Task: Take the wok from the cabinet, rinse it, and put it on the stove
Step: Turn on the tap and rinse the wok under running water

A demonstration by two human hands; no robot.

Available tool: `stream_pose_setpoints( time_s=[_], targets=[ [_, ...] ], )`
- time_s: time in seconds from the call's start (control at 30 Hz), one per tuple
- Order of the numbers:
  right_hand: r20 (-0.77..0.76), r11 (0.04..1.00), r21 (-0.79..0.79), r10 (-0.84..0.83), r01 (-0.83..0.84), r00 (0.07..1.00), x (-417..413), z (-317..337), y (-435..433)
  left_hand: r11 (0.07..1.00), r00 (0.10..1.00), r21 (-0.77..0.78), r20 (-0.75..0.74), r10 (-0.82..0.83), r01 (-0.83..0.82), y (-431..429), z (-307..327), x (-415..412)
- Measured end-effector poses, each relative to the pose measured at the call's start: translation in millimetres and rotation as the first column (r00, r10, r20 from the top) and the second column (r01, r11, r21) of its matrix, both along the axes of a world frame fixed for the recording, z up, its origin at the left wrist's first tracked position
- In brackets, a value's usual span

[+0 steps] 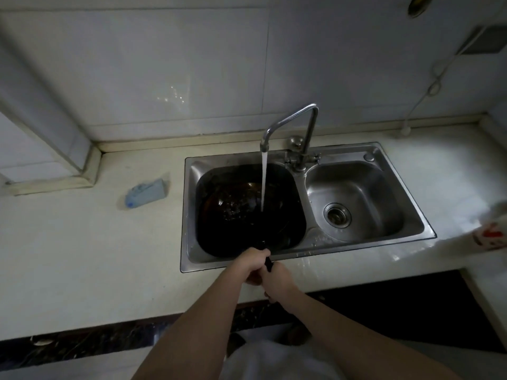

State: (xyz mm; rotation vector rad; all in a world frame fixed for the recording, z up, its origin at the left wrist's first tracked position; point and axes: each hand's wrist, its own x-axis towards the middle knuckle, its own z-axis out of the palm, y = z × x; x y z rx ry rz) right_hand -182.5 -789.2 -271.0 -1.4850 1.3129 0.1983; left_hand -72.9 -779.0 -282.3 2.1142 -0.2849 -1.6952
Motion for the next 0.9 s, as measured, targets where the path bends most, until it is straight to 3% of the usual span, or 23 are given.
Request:
stream_pose_setpoints(
  time_s=[0.13,0.23,0.3,0.43,0.5,0.63,0.83,0.9],
  targets=[
    [-0.023,0.990,-0.032,0.140,-0.141,0.990,-3,-7,-8,0.981,0.961,0.076,0.198,-0.191,0.179,-15,3,2],
    [-0.043,0.917,-0.098,0.383,-0.386,0.923,-3,-8,-24,0.922,0.848,0.213,0.369,-0.382,0.323,-22,2,4],
    [0.021,0.868,-0.055,0.495,-0.493,0.869,-7,-4,-39,0.888,0.731,0.283,0.505,-0.460,0.363,-25,3,1],
    [0.106,0.788,0.052,0.606,-0.613,0.788,-23,1,-89,0.861,0.407,0.322,0.779,-0.478,0.394,-32,4,0],
    [0.118,0.835,-0.011,0.548,-0.551,0.828,-30,-1,-129,0.859,0.365,0.281,0.816,-0.448,0.428,-47,6,3],
    [0.168,0.961,-0.163,0.249,-0.222,0.954,-32,0,-223,0.870,0.382,0.155,0.852,-0.358,0.468,-105,25,-2],
    [0.228,0.983,-0.179,0.068,-0.026,0.971,-27,10,-332,0.870,0.390,0.043,0.882,-0.264,0.492,-208,49,-16],
    [0.227,0.985,-0.175,0.049,-0.008,0.973,-23,8,-355,0.854,0.350,0.061,0.895,-0.276,0.517,-232,56,-16]
  ],
)
